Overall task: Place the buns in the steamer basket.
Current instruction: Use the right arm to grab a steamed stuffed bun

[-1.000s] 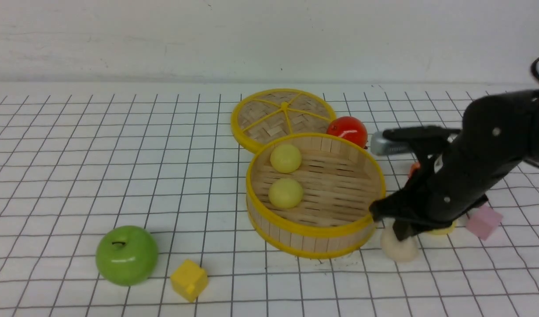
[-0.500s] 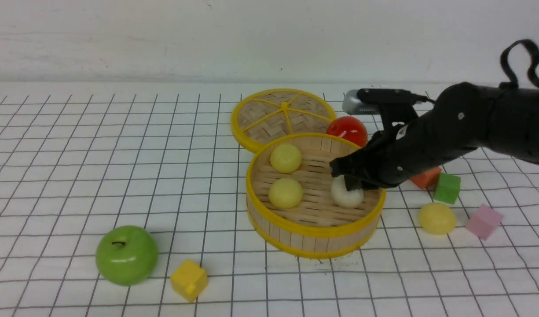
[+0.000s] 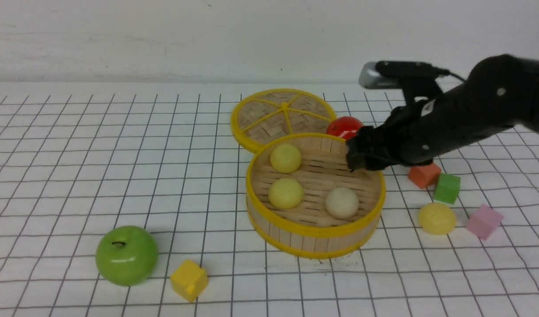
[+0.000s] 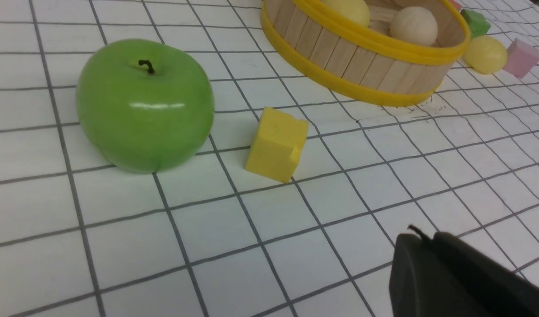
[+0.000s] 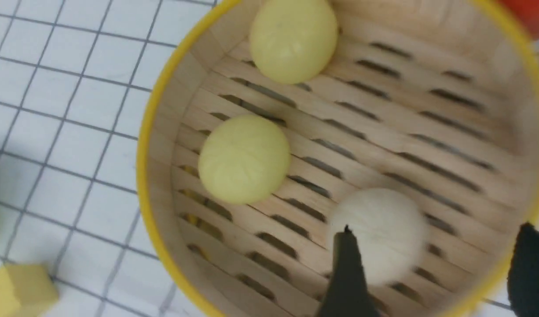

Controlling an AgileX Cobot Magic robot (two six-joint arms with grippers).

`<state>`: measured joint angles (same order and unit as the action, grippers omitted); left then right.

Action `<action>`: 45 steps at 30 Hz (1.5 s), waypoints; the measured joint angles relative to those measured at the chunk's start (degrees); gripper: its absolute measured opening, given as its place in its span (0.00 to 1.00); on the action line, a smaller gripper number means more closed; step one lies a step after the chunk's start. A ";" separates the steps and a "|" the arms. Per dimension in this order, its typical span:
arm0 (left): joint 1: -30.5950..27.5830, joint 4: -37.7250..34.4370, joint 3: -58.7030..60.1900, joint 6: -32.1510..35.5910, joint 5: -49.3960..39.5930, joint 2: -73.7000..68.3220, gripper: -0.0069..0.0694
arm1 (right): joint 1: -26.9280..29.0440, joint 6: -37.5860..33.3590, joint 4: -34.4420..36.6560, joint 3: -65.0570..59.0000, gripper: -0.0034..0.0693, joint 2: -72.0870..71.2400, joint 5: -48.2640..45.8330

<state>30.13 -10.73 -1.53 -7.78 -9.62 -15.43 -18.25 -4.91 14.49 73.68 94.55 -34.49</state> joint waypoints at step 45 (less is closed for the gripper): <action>0.00 0.00 0.00 0.00 0.00 0.00 0.18 | 10.24 12.06 -15.59 0.20 0.06 13.94 -4.90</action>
<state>30.13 -10.73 -1.53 -7.78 -9.62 -15.43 -8.01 7.14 -1.11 73.88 108.49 -39.40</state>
